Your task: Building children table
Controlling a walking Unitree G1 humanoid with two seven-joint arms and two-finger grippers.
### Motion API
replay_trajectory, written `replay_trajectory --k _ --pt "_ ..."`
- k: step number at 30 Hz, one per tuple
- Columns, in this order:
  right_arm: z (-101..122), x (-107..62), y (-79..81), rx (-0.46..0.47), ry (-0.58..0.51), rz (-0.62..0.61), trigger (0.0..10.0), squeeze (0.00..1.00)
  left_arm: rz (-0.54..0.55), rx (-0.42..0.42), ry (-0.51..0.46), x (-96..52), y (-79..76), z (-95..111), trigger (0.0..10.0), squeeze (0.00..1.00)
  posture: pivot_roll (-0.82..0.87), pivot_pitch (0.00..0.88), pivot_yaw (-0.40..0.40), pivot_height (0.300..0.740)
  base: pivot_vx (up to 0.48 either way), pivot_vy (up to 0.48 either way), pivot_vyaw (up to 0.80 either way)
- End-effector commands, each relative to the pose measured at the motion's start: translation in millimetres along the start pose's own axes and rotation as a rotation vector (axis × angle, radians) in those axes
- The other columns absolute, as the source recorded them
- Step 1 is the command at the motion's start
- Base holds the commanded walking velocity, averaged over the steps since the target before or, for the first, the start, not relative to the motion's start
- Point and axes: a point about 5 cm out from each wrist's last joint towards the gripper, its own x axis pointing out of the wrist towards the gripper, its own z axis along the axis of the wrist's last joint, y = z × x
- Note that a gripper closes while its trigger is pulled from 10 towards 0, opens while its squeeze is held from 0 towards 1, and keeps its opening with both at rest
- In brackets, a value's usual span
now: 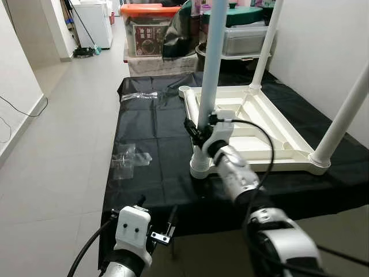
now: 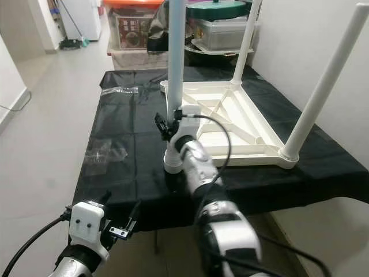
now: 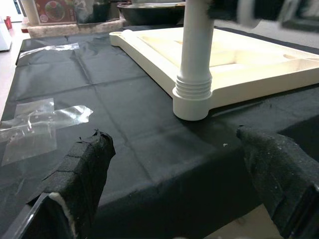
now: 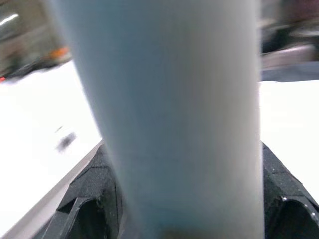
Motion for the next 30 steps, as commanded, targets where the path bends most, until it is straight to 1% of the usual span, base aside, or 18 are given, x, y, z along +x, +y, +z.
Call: replay_trajectory --k 1,4,6,7,10,11,12,14,16,17,18,19,22,24,27,28,29,30 --pt "-1 5.0 13.6 0.037 0.061 0.194 10.0 0.00 0.006 0.000 0.019 -0.2 2.1 -5 10.0 0.00 0.09 0.000 -0.018 0.740 0.000 0.000 0.00" --pt "4 2.1 19.1 0.064 0.110 0.417 10.0 0.00 0.003 -0.002 0.018 0.3 2.1 -5 10.0 0.00 0.09 0.000 -0.020 0.740 0.000 0.000 0.00" --pt "8 0.4 25.2 0.054 0.137 0.565 10.0 0.00 0.003 -0.003 0.018 0.5 1.7 -5 10.0 0.00 0.10 0.000 -0.019 0.740 0.000 0.000 0.00" --pt "8 0.4 25.2 0.054 0.137 0.565 10.0 0.00 0.003 -0.003 0.018 0.5 1.7 -5 10.0 0.00 0.10 0.000 -0.019 0.740 0.000 0.000 0.00" --pt "10 -0.1 38.8 0.031 0.195 0.782 10.0 0.00 0.005 -0.001 0.014 0.5 1.8 -5 10.0 0.00 0.11 0.000 -0.030 0.740 0.000 0.000 0.00" --pt "10 -0.1 38.8 0.031 0.195 0.782 10.0 0.00 0.005 -0.001 0.014 0.5 1.8 -5 10.0 0.00 0.11 0.000 -0.030 0.740 0.000 0.000 0.00" --pt "11 0.2 43.4 0.033 0.209 0.838 10.0 0.00 0.003 -0.002 0.011 0.4 1.7 -4 10.0 0.00 0.11 0.000 -0.030 0.740 0.000 0.000 0.00" --pt "11 1.2 48.8 0.040 0.228 0.896 10.0 0.00 0.000 -0.004 0.007 0.0 1.3 -3 10.0 0.00 0.12 0.000 -0.034 0.740 0.000 0.000 0.00" --pt "11 1.7 51.3 0.033 0.235 0.917 10.0 0.00 0.000 -0.005 0.007 -0.3 1.1 -3 10.0 0.00 0.12 0.000 -0.034 0.740 0.000 0.000 0.00" --pt "10 3.6 53.3 0.025 0.241 0.908 3.2 0.00 0.001 -0.006 0.007 -0.5 0.9 -3 10.0 0.00 0.13 0.000 -0.036 0.740 0.000 0.000 0.00" --pt "9 4.9 54.7 0.019 0.244 0.899 3.2 0.00 0.001 -0.007 0.007 -0.7 0.8 -3 10.0 0.00 0.13 0.000 -0.036 0.740 0.000 0.000 0.00" --pt "8 5.6 56.1 0.021 0.245 0.898 0.0 0.00 0.002 -0.007 0.007 -0.9 0.6 -3 10.0 0.00 0.13 0.000 -0.037 0.740 0.000 0.000 0.00" --pt "6 6.9 56.3 0.009 0.246 0.868 0.0 0.00 0.002 -0.008 0.008 -1.1 0.5 -3 10.0 0.00 0.13 0.000 -0.037 0.740 0.000 0.000 0.00" --pt "3 8.5 54.5 -0.014 0.234 0.811 0.0 0.00 0.003 -0.009 0.009 -1.3 0.3 -4 10.0 0.00 0.12 0.000 -0.033 0.740 0.000 0.000 0.00" --pt "2 15.2 40.8 -0.035 0.182 0.529 0.0 0.00 0.005 -0.009 0.010 -0.6 0.6 -4 10.0 0.00 0.12 0.000 -0.037 0.740 0.000 0.000 0.00" --pt "2 15.2 40.8 -0.035 0.182 0.529 0.0 0.00 0.005 -0.009 0.010 -0.6 0.6 -4 10.0 0.00 0.12 0.000 -0.037 0.740 0.000 0.000 0.00" --pt "2 17.2 35.2 -0.038 0.164 0.418 0.0 0.00 0.006 -0.009 0.010 -0.4 1.0 -4 10.0 0.00 0.11 0.000 -0.034 0.740 0.000 0.000 0.00" --pt "2 17.2 35.2 -0.038 0.164 0.418 0.0 0.00 0.006 -0.009 0.010 -0.4 1.0 -4 10.0 0.00 0.11 0.000 -0.034 0.740 0.000 0.000 0.00"
